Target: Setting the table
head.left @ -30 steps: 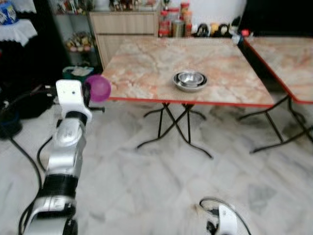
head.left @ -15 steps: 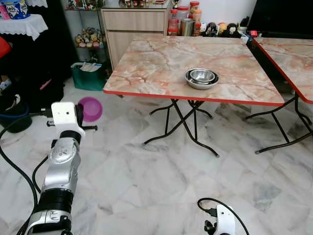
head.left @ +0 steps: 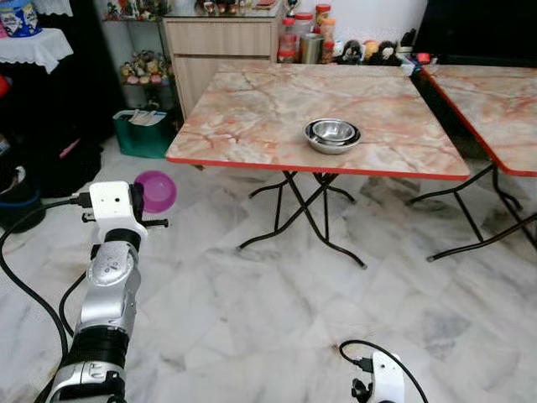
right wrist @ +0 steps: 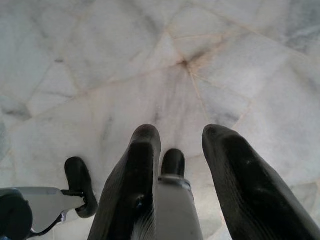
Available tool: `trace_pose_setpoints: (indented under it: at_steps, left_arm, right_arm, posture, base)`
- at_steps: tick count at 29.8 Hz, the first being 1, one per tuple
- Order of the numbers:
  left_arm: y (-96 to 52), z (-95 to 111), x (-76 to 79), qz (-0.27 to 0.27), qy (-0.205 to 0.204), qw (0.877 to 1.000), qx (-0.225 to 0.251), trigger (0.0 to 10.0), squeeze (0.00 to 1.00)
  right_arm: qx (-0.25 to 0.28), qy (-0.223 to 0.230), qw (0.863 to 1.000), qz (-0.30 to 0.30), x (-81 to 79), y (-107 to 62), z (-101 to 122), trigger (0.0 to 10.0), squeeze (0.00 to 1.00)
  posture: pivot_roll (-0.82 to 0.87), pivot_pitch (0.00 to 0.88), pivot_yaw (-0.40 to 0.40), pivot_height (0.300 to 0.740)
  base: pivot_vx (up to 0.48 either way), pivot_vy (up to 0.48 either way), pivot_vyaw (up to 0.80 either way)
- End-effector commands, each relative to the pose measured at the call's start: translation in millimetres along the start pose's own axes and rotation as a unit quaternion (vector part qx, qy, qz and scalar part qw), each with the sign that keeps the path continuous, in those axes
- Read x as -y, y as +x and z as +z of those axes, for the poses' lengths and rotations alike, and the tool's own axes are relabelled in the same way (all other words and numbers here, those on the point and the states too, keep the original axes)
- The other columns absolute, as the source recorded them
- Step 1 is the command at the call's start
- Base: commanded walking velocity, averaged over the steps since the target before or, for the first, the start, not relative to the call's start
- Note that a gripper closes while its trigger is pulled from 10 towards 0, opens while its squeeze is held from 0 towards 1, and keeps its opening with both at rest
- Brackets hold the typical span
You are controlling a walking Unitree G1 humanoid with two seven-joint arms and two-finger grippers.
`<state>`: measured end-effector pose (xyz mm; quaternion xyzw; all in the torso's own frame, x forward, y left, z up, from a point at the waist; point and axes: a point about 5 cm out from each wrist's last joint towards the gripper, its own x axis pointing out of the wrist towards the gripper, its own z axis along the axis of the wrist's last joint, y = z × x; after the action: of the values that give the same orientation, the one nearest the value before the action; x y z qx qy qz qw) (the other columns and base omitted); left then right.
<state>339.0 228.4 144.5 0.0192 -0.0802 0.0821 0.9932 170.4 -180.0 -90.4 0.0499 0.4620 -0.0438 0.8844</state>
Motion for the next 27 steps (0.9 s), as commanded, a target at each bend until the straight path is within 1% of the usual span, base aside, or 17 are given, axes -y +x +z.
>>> trace_pose_setpoints:
  at_steps: [1,7,14,27]
  left_arm:
    - [2.4,3.8,-0.1,0.006,-0.002,1.0,0.011,10.0,0.0]
    - [3.4,4.4,2.4,0.006,-0.003,1.0,0.016,10.0,0.0]
    - [5.0,6.5,1.9,0.008,-0.003,1.0,0.022,10.0,0.0]
    - [13.2,21.3,0.4,0.014,-0.002,0.999,0.047,10.0,0.0]
  right_arm:
    - [0.009,-0.002,1.0,-0.002,0.9,1.0,6.4,10.0,0.0]
    - [0.009,-0.003,1.0,-0.003,0.7,1.1,6.7,10.0,0.0]
    - [0.008,-0.004,1.0,-0.003,0.4,1.1,6.7,10.0,0.0]
    - [0.013,-0.01,1.0,0.001,-3.6,3.0,14.7,10.0,0.0]
  posture:
    - [0.06,0.0,-0.008,0.728]
    - [0.06,0.0,-0.006,0.728]
    - [0.06,0.0,-0.007,0.728]
    - [0.06,0.0,-0.009,0.728]
  base:
    - [0.409,0.0,0.0]
    - [0.406,0.0,0.0]
    - [0.409,0.0,0.0]
    - [0.408,0.0,0.0]
